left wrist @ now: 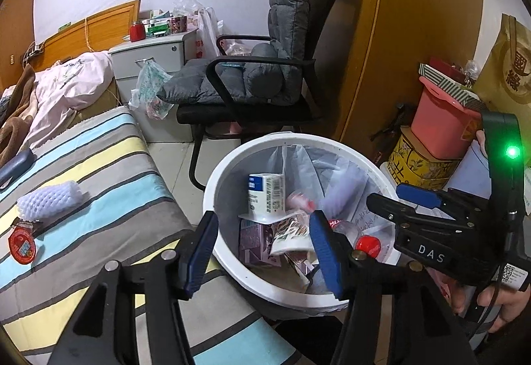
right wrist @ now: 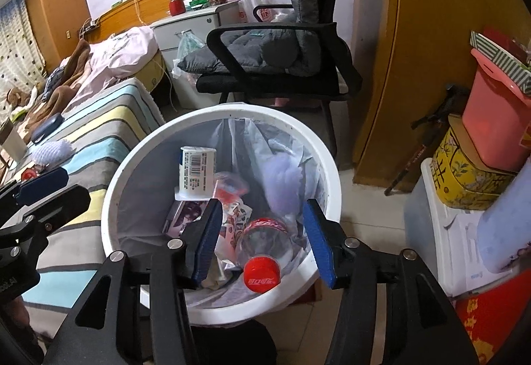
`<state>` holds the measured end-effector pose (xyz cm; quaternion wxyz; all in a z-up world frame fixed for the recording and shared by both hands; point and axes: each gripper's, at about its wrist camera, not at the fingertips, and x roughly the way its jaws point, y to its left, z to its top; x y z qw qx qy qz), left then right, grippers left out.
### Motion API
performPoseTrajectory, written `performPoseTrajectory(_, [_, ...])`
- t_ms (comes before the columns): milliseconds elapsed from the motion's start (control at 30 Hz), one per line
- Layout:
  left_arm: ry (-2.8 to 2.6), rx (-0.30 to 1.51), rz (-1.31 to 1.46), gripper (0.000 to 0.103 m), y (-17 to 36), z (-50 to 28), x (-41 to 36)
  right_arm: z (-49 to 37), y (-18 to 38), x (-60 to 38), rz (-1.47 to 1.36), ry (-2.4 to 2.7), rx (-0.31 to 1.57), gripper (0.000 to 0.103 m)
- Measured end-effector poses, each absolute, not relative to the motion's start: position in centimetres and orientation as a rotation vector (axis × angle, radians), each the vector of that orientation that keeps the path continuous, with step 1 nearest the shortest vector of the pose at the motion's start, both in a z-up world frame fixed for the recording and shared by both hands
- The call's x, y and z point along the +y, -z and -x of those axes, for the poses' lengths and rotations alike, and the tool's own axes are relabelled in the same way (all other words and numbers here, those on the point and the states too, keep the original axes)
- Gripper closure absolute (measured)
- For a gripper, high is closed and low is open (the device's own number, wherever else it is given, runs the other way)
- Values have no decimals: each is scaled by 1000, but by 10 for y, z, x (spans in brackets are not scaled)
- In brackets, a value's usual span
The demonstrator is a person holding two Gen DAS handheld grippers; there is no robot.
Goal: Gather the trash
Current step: 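Move both tools back over the table toward the remaining trash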
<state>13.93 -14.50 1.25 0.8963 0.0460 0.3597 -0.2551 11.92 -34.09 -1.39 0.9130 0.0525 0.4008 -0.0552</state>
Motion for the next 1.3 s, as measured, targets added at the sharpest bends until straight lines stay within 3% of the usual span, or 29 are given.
performPoseTrajectory(1300, [261, 648, 0, 37, -32, -106, -14, -112, -9, -251, -44, -76, 708, 50])
